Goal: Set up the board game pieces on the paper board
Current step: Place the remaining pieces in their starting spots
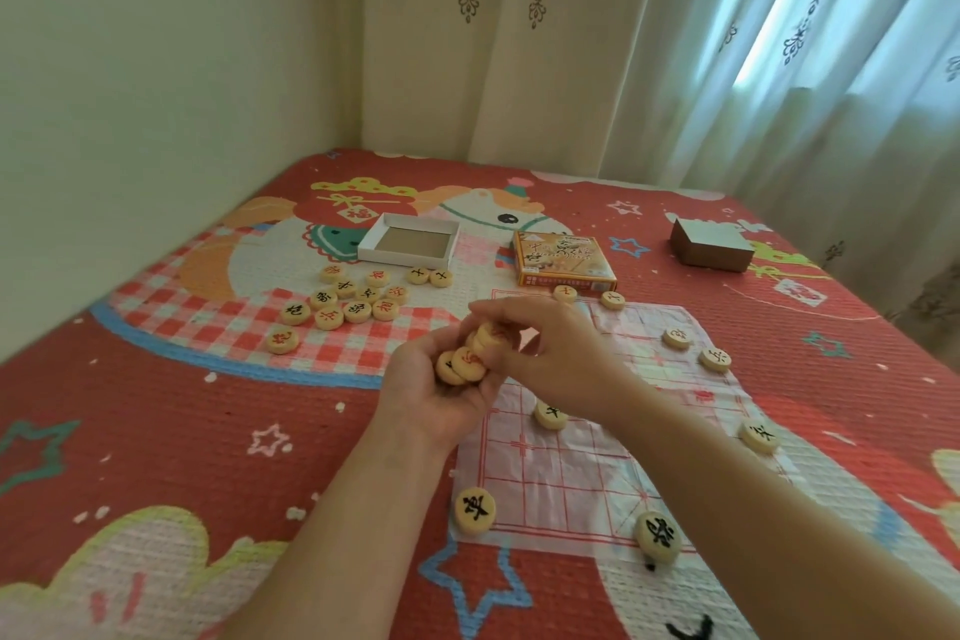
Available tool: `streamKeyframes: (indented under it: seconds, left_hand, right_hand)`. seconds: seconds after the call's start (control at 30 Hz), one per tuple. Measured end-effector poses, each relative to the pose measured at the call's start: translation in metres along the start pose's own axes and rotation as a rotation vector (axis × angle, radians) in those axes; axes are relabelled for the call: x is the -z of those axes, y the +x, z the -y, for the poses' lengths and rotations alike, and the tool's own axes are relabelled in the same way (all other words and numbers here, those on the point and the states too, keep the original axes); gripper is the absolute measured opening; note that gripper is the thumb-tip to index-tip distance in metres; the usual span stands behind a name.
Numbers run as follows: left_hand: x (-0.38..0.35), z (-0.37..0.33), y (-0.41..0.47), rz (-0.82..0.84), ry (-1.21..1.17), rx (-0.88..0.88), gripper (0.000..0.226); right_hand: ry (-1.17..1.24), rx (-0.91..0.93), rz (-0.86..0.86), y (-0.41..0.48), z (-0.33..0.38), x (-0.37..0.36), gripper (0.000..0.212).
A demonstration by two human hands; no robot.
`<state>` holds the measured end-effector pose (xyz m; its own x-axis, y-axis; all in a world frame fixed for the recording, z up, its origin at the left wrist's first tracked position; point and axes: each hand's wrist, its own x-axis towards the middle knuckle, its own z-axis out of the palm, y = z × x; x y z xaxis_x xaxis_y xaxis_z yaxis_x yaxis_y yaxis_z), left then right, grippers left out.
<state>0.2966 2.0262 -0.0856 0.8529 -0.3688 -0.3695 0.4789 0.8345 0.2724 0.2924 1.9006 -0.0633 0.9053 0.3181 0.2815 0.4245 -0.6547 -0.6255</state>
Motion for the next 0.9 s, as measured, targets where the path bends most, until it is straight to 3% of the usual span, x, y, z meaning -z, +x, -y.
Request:
streamKeyframes:
  seconds: [0.17, 0.43, 0.63, 0.9]
  left_hand:
    - [-0.001, 0.003, -0.002, -0.021, 0.056, 0.002, 0.029]
    - [-0.002, 0.003, -0.002, -0.059, 0.135, -0.008, 0.026]
    - [0.001, -0.004, 0.003, -0.095, 0.101, -0.060, 0.026]
    - [0.006, -0.019, 0.013, 0.060, 0.032, -0.031, 0.024]
  right_hand:
    - [0.105, -0.064, -0.125, -0.009, -0.001, -0.004, 0.050]
    - [0.123, 0.020, -0.245, -0.021, 0.004, -0.001, 0.037]
    - [0.030, -0.082, -0.216, 0.006, -0.016, 0.014, 0.025]
    - [-0.243, -0.256, -0.140, 0.082, -0.060, 0.008, 0.024]
